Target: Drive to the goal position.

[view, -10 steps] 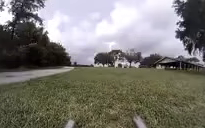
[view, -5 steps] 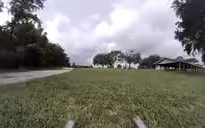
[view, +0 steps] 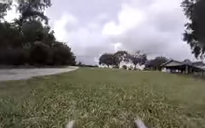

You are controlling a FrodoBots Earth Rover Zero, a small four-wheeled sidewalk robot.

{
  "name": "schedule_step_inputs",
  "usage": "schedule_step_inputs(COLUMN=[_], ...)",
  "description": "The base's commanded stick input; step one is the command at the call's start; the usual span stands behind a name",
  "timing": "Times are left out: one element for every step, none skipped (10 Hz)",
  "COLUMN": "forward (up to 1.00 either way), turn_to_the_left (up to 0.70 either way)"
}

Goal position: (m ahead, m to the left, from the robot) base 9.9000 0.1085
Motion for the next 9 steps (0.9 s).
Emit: schedule_step_inputs(forward=[0.70,0.70,0.70,0.70,0.70,0.70,0.70,0.70,0.70], turn_to_the_left=[0.34,0.34,0.34,0.34,0.34,0.34,0.34,0.34,0.34])
